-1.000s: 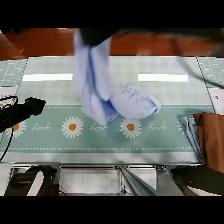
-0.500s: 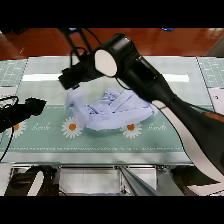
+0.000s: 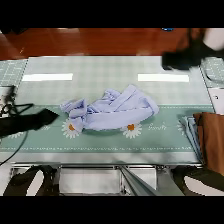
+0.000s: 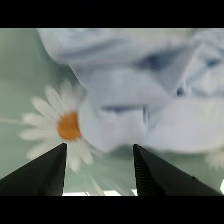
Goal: Fold the shirts.
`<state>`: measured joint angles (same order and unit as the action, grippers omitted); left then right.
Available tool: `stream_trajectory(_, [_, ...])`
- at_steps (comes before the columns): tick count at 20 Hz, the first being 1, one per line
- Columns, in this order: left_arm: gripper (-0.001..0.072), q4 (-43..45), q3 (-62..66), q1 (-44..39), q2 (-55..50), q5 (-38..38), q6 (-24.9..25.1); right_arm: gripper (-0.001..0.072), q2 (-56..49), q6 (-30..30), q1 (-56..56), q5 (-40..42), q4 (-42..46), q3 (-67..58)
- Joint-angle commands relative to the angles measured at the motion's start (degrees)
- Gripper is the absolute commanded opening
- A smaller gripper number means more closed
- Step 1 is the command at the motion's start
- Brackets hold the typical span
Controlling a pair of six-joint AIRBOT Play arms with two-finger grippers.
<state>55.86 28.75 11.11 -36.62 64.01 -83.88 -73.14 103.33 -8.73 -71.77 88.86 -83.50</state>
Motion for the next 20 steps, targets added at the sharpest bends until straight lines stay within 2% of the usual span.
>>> stream_trajectory(1, [0.0505, -14.9, -6.6, -2.2, -10.5, 1.3, 11.7, 0.0406, 13.3, -1.9, 14.8, 12.7, -13.4, 27.8])
stream_trajectory(3, [0.0505, -19.5, -6.7, -3.0, -17.3, -3.0, 17.3, 0.0406, 17.4, -8.0, 20.9, 14.0, -21.8, 38.8])
stream_trajectory(5, [0.0505, -24.8, -6.2, -3.1, -22.5, -6.6, 20.9, 0.0406, 19.4, -12.5, 24.4, 13.1, -25.2, 44.6])
stream_trajectory(9, [0.0505, -25.7, -4.5, -7.0, -31.4, -11.0, 21.1, 0.0406, 19.2, -18.5, 24.5, 11.9, -28.0, 48.9])
stream_trajectory(12, [0.0503, -25.9, 0.1, -11.9, -36.9, -11.0, 23.8, 0.0406, 16.5, -20.5, 24.6, 13.1, -33.4, 49.4])
stream_trajectory(13, [0.0389, -25.9, 2.1, -12.7, -38.4, -10.8, 23.8, 0.0406, 15.1, -21.3, 24.6, 13.4, -35.3, 49.4])
stream_trajectory(14, [0.0011, -25.8, 3.7, -12.8, -39.3, -9.7, 23.9, 0.0406, 13.4, -22.4, 24.6, 13.4, -37.1, 49.4])
stream_trajectory(20, [0.0018, -25.7, 10.9, -10.3, -38.7, -1.5, 24.3, 0.0406, 5.4, -27.5, 24.6, 14.4, -45.4, 49.4])
